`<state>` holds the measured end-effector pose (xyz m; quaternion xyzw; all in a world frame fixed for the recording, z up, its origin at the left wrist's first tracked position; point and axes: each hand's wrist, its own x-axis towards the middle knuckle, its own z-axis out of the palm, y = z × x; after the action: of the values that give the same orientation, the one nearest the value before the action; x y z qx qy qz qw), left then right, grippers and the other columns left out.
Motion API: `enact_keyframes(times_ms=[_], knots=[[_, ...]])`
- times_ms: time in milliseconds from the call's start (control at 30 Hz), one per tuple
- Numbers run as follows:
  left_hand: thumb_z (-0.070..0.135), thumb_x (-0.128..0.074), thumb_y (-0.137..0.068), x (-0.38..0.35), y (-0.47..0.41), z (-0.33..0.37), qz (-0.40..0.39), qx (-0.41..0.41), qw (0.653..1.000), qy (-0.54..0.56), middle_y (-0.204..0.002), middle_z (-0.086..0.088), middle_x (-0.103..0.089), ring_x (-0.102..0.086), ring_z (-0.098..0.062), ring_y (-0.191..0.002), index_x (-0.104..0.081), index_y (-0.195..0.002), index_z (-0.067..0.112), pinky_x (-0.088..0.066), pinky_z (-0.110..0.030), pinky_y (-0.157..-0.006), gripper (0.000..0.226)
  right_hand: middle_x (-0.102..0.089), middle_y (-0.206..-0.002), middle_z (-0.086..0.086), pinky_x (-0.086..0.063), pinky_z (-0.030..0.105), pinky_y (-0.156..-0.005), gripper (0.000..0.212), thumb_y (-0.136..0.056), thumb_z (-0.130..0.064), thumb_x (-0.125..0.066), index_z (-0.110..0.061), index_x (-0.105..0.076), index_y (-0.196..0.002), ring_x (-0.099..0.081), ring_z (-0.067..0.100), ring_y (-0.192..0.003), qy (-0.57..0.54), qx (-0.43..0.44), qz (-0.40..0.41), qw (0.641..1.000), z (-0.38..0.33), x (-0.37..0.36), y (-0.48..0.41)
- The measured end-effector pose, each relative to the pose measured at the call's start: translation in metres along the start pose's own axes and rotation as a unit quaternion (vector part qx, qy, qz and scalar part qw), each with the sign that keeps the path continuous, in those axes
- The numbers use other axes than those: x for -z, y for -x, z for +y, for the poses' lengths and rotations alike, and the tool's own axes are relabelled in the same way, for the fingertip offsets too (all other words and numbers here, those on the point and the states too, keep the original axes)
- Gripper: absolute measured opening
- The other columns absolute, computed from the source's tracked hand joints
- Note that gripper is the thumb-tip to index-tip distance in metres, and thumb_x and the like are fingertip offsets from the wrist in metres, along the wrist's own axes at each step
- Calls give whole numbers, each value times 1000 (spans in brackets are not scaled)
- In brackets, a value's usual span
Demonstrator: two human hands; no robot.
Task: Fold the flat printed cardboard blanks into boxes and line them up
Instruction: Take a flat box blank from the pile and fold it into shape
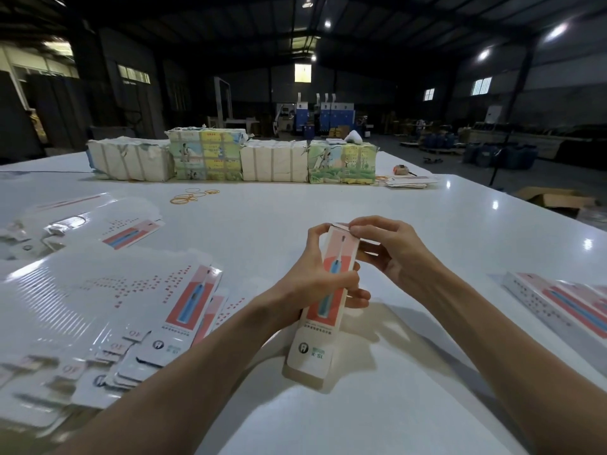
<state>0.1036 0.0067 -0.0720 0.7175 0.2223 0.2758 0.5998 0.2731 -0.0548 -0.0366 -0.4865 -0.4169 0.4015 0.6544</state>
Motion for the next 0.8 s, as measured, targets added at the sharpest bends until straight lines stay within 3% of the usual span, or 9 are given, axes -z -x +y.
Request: enact_keyframes(times_ms=[167, 433, 600, 700, 800], knots=[[13, -86, -80, 2, 0, -1, -13, -20, 999, -22, -118, -7, -63, -80, -29, -86, -22, -130, 67, -64, -33, -68, 97, -78, -98, 18, -64, 38, -69, 7, -96, -6, -71, -1, -77, -96, -78, 35, -95, -5, 4, 26, 1000, -3, 0, 1], [20, -91, -74, 1, 1, -1, 0, -30, 998, -53, -119, 3, -56, -75, -5, -93, -16, -131, 72, -63, -26, -66, 108, -80, -102, 15, -64, 38, -69, 19, -97, -6, -70, -10, -81, -81, -79, 28, -93, 24, -17, 12, 1000, -11, 5, 3], [13, -87, -79, 2, 2, 0, -8, -46, 998, -41, -115, 4, -59, -77, -7, -87, -23, -124, 75, -61, -24, -64, 100, -79, -102, 14, -65, 38, -76, 27, -101, -3, -61, -8, -81, -84, -77, 28, -101, 70, 2, -17, 997, -13, 7, 5], [11, -86, -80, 3, 2, 1, 11, -49, 998, -27, -114, 3, -60, -77, -8, -85, -24, -126, 70, -61, -23, -62, 97, -78, -102, 12, -64, 35, -77, 23, -103, -3, -58, -7, -80, -98, -76, 28, -103, 63, 32, -15, 997, -7, 0, 6], [6, -84, -83, 4, 2, 3, 15, -35, 999, 17, -119, -3, -58, -79, -17, -86, -27, -127, 68, -63, -29, -65, 95, -79, -106, 11, -64, 34, -80, 19, -101, -15, -67, -9, -72, -118, -77, 27, -102, 59, 48, -5, 997, -1, -6, 7]])
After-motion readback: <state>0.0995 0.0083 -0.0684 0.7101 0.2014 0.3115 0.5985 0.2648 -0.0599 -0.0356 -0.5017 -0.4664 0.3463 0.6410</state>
